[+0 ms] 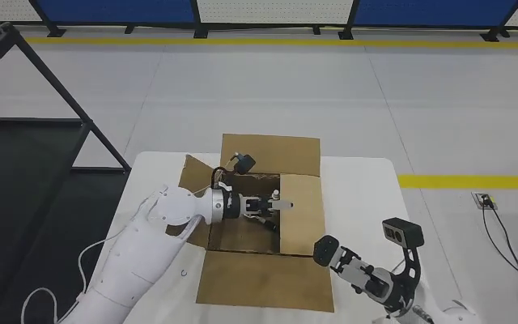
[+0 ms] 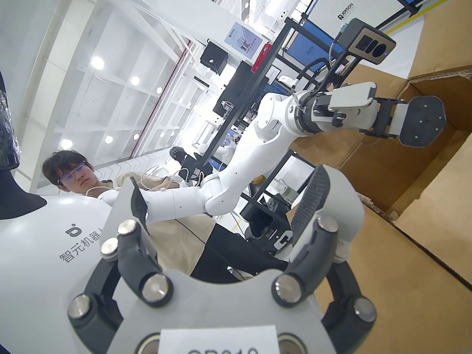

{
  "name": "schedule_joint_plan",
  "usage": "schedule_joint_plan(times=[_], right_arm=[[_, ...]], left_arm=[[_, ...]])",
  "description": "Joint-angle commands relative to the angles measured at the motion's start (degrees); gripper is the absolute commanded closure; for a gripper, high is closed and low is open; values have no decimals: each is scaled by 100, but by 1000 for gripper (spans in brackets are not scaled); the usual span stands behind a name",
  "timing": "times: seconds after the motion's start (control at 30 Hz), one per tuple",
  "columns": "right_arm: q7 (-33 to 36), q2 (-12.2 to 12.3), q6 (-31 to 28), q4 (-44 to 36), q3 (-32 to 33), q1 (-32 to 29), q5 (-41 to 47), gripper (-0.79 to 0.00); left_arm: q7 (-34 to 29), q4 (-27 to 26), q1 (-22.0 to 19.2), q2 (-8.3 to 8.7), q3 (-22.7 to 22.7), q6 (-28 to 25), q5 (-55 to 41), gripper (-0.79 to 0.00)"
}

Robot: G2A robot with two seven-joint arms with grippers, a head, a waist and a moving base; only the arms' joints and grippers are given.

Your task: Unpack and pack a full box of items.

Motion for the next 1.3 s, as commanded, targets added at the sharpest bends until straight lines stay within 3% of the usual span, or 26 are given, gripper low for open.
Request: schedule_joint_plan(times=[0.0,0.37,0.53,0.73,0.87,1.27], right_arm=[[-8,9,12,13,-23,18,-20,-785],[-142,69,-10,-69,76,-197,-69,-785],[-186,94,-19,-108,108,-262,-61,-785],[-202,121,-43,-84,93,-245,-57,-785],[-193,140,-53,-32,96,-184,-10,-785],[-331,218,-6,142,485,-108,40,-785]], left_arm=[[-10,57,20,-12,20,22,-31,-785],[328,738,-153,-290,502,-292,-217,-785],[397,937,-305,-395,517,-635,-478,-785],[466,713,-369,-415,345,-806,-631,-785],[545,523,-457,-457,370,-648,-559,-785],[1103,572,-889,-860,905,-574,-700,-785]])
